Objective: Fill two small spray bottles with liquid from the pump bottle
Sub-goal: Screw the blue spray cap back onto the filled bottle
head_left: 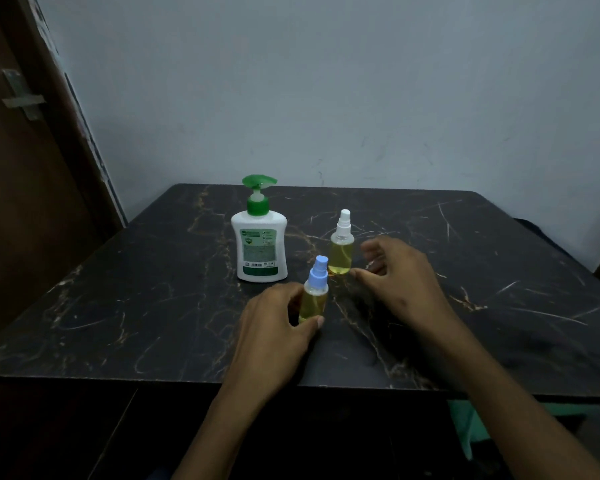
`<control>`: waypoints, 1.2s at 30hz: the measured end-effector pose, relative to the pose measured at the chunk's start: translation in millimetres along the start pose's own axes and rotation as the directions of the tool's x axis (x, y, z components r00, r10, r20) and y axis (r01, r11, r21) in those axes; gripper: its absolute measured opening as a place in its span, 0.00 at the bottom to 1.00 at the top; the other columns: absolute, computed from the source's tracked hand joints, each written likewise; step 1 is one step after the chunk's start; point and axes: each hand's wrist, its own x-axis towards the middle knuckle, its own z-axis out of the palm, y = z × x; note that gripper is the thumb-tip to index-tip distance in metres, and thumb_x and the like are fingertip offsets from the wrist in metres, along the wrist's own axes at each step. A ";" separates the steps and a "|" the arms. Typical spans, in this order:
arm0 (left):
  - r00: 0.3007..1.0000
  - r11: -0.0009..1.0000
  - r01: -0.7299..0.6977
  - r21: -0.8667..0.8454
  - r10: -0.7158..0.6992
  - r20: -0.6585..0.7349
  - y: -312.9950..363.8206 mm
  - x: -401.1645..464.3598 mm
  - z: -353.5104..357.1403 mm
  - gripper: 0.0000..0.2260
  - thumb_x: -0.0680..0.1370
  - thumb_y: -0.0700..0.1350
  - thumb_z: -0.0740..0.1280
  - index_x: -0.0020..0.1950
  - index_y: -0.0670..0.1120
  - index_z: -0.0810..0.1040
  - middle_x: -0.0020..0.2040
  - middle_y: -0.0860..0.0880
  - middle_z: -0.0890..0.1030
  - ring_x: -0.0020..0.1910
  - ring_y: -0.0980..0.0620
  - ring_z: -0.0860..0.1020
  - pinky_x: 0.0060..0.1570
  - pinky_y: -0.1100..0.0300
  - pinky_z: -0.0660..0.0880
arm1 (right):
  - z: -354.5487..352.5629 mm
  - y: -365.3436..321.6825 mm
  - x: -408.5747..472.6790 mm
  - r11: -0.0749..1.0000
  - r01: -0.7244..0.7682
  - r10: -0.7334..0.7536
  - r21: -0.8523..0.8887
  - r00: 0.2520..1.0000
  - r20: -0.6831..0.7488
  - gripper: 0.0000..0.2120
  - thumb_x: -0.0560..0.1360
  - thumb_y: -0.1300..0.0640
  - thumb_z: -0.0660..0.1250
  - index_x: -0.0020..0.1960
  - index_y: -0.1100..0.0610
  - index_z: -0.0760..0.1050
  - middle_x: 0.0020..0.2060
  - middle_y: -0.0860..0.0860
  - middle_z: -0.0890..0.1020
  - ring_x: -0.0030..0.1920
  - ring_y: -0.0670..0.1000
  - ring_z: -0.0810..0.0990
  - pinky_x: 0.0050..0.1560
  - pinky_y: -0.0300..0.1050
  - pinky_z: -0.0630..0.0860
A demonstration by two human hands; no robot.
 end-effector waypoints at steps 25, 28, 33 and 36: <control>0.999 0.999 -0.045 0.023 0.045 -0.006 -7.8 88.3 47.2 0.13 0.74 0.43 0.77 0.55 0.50 0.78 0.52 0.54 0.83 0.51 0.56 0.81 0.55 0.52 0.81 | 20.7 16.8 22.3 0.998 0.030 -0.032 0.052 0.999 0.042 0.20 0.72 0.50 0.79 0.62 0.49 0.79 0.48 0.44 0.84 0.45 0.44 0.82 0.46 0.44 0.77; 0.999 0.999 -0.047 0.015 0.047 0.001 -5.7 95.9 51.5 0.13 0.74 0.41 0.76 0.57 0.49 0.79 0.54 0.52 0.82 0.53 0.54 0.80 0.56 0.51 0.80 | 17.4 19.7 22.4 0.997 0.039 -0.042 0.064 0.998 0.044 0.22 0.72 0.51 0.79 0.64 0.49 0.79 0.49 0.45 0.85 0.45 0.43 0.81 0.46 0.43 0.77; 0.999 0.999 -0.036 0.008 0.036 0.018 -5.9 110.9 62.1 0.13 0.74 0.41 0.77 0.55 0.49 0.79 0.53 0.52 0.84 0.54 0.53 0.81 0.56 0.49 0.81 | 13.2 26.0 27.3 0.998 0.040 -0.042 0.053 0.999 0.032 0.23 0.72 0.51 0.79 0.66 0.49 0.79 0.50 0.44 0.85 0.44 0.42 0.82 0.48 0.45 0.79; 0.999 0.999 -0.041 0.020 0.041 0.016 -4.9 118.0 67.7 0.13 0.73 0.42 0.77 0.54 0.50 0.80 0.52 0.52 0.84 0.53 0.53 0.81 0.55 0.48 0.81 | 11.8 30.4 32.7 0.998 0.037 -0.039 0.043 0.999 0.036 0.24 0.73 0.51 0.78 0.67 0.50 0.79 0.51 0.46 0.85 0.45 0.43 0.82 0.48 0.45 0.79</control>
